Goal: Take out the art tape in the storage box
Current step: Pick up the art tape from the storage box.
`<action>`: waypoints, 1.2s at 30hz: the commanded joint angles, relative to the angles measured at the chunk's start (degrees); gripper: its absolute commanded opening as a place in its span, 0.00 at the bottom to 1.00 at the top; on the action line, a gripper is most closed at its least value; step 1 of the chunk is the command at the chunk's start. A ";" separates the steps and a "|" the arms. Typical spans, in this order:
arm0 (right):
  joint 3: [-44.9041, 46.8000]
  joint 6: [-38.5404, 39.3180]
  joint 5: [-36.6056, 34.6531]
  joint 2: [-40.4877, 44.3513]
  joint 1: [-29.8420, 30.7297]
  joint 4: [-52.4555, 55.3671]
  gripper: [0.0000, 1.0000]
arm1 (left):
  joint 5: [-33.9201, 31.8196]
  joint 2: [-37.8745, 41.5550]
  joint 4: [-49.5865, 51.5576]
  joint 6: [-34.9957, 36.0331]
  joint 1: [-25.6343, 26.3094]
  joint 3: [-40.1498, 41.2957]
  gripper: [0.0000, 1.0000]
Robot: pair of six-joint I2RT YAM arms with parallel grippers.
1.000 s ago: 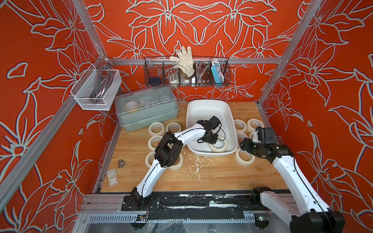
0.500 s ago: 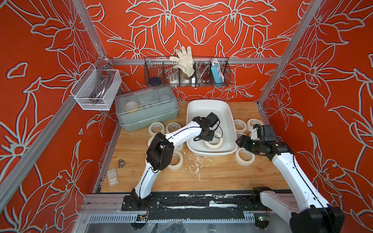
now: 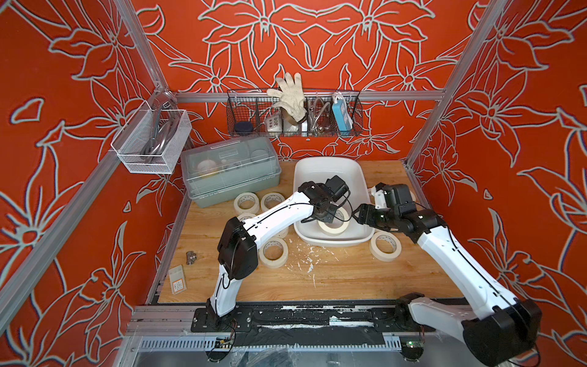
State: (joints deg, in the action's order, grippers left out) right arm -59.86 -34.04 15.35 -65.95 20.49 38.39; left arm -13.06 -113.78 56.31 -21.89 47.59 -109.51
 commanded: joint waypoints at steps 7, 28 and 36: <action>-4.92 -0.68 -0.67 -7.25 5.50 -1.22 0.70 | -2.05 7.54 -0.22 -1.40 0.09 4.12 0.00; -7.81 2.49 -6.93 -12.86 10.22 0.63 0.48 | -1.09 8.73 -0.41 -2.26 0.07 5.32 0.00; -7.73 2.99 -7.35 -13.03 10.27 0.11 0.18 | -0.18 8.68 -0.85 -2.42 0.05 5.19 0.00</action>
State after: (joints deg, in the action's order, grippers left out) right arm -66.70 -31.11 10.61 -78.43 31.00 37.50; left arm -14.02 -108.07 55.96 -23.53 47.59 -104.03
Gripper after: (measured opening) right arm 0.228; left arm 0.226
